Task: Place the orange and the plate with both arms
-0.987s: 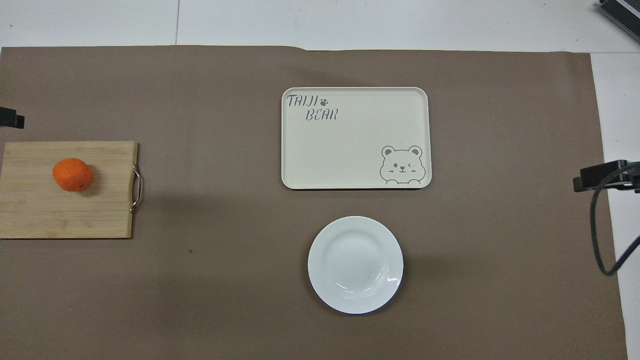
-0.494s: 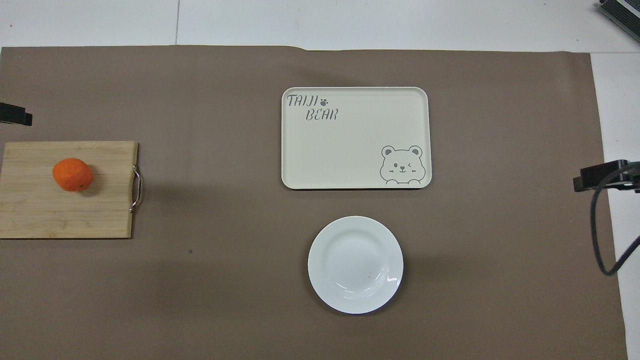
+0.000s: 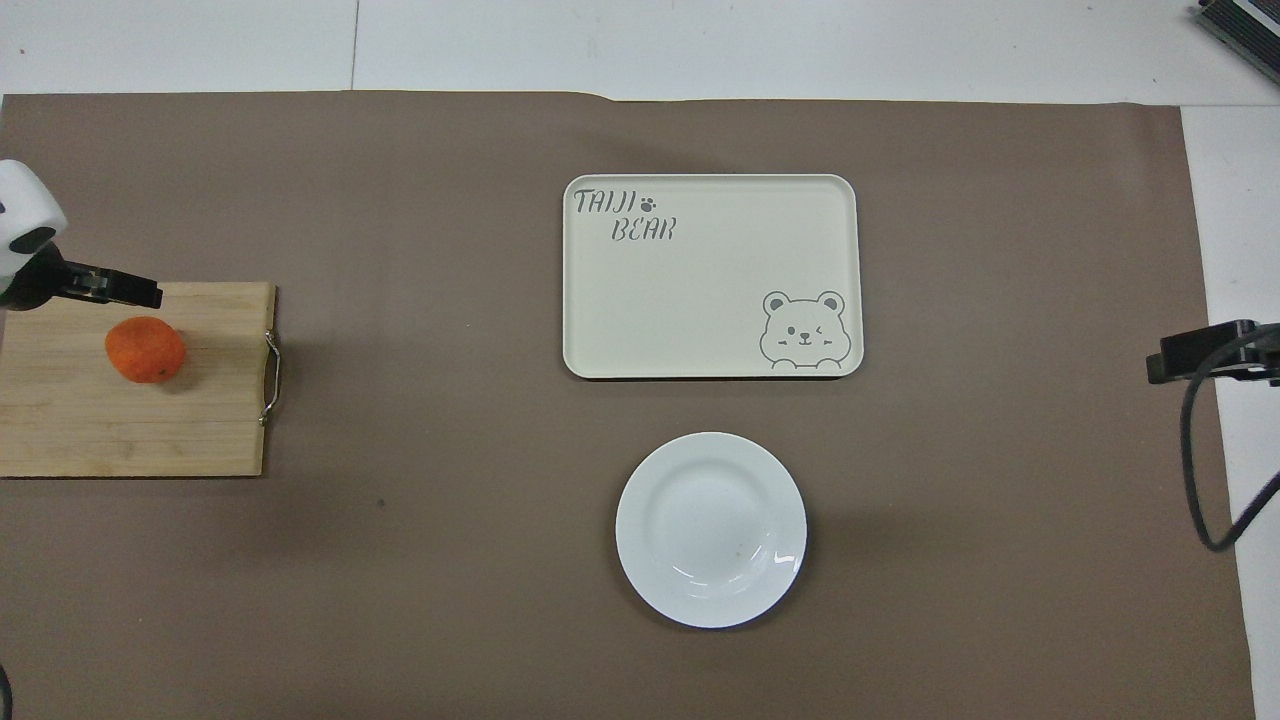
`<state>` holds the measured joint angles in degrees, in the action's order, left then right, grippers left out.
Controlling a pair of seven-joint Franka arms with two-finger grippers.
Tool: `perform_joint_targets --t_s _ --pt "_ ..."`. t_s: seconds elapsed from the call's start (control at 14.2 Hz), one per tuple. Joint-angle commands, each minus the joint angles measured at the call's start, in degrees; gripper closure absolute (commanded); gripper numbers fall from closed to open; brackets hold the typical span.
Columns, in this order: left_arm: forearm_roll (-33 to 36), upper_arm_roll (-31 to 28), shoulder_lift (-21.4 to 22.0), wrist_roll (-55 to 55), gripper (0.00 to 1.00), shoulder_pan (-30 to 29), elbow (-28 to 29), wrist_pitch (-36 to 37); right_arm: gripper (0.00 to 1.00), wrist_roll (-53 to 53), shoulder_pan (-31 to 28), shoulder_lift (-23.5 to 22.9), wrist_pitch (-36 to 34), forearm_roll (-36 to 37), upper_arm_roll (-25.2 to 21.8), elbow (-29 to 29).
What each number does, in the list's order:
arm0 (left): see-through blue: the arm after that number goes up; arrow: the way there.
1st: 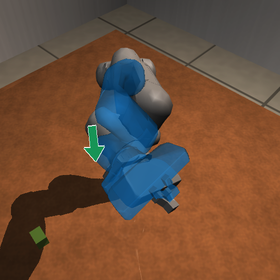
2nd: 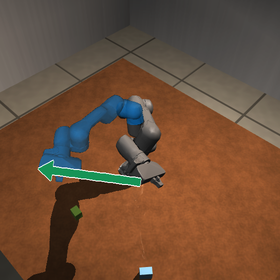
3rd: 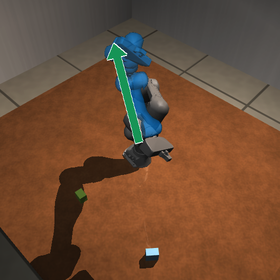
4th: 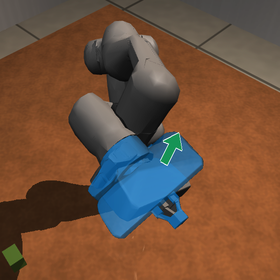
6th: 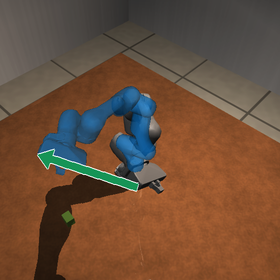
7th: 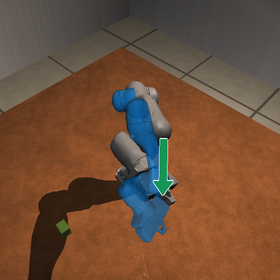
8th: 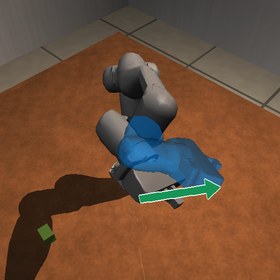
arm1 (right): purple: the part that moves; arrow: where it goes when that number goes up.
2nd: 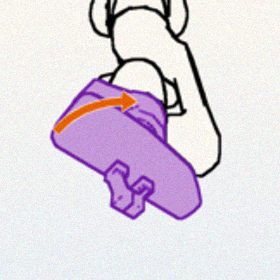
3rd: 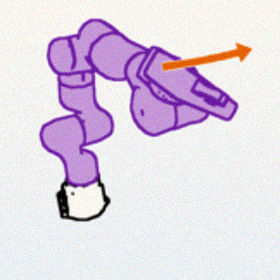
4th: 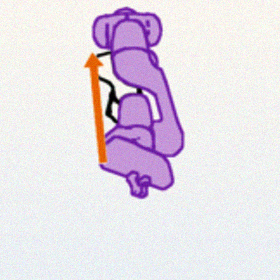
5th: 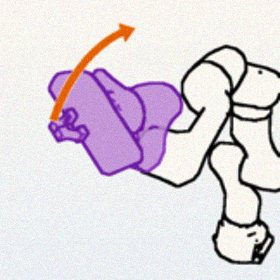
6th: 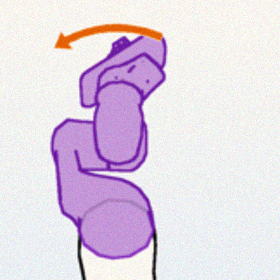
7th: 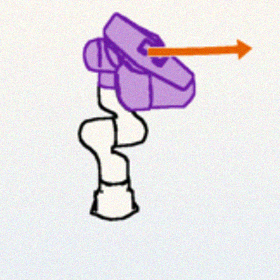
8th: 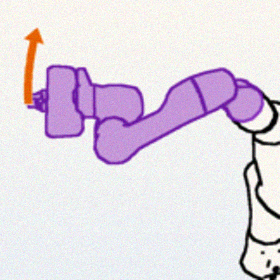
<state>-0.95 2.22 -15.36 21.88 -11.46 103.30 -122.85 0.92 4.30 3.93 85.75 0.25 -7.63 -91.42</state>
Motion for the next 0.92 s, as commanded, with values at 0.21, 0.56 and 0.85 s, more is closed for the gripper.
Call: perform_joint_targets --t_s 0.21,0.56,0.85 --pt "0.4 0.5 0.2 5.6 0.00 -1.8 6.8 -5.9 0.00 -0.1 -0.3 1.1 0.9 -0.2 0.2 -1.3" --pt "0.9 0.5 -1.0 9.4 0.00 -3.2 7.3 -7.4 0.00 -0.1 -0.3 1.1 0.9 -0.2 0.2 -1.3" --pt "1.7 0.5 -0.8 9.5 0.00 -3.1 9.4 -7.4 0.00 -0.1 -0.3 1.1 0.9 -0.2 0.2 -1.3"
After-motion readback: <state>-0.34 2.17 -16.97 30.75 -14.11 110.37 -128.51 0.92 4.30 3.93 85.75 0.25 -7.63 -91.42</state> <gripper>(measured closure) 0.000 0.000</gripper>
